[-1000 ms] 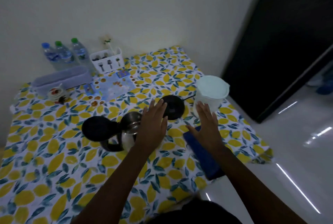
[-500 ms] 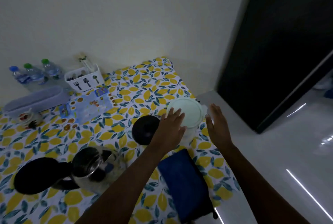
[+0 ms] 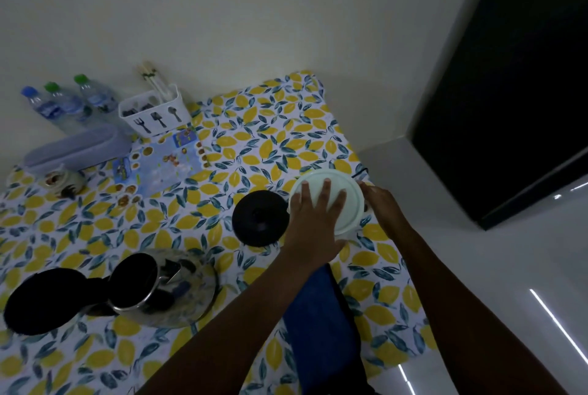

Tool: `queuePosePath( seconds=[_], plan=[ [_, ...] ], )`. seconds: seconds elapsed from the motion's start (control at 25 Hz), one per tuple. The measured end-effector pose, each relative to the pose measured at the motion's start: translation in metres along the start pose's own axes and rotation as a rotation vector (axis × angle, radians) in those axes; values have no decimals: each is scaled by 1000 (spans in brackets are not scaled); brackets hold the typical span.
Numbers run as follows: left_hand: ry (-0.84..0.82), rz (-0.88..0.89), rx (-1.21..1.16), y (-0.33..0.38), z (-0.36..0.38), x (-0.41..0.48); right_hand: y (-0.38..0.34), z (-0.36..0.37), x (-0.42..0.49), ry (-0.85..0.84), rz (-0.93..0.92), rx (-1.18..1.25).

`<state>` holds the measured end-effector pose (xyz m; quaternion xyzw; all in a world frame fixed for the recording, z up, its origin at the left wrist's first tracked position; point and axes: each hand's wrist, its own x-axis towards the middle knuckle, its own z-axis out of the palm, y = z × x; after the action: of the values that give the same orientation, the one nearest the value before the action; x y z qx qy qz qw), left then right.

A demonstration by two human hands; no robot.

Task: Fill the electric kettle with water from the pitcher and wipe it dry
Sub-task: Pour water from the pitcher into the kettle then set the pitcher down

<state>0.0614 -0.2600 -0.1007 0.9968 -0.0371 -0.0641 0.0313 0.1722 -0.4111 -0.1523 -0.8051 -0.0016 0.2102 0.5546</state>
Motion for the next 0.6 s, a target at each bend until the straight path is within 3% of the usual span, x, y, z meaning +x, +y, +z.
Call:
queuePosePath(
  seconds=[0.24,0.44,0.6],
  plan=[
    [1,10,-7,1,-2,-3,5,4,-2,2,175,189],
    [-37,21,5,-3,-10,-33,18,21,-29,69,141,283],
    [54,-17,-9,-16,-22,-65,-6,38,-45,58,106,264]
  ],
)
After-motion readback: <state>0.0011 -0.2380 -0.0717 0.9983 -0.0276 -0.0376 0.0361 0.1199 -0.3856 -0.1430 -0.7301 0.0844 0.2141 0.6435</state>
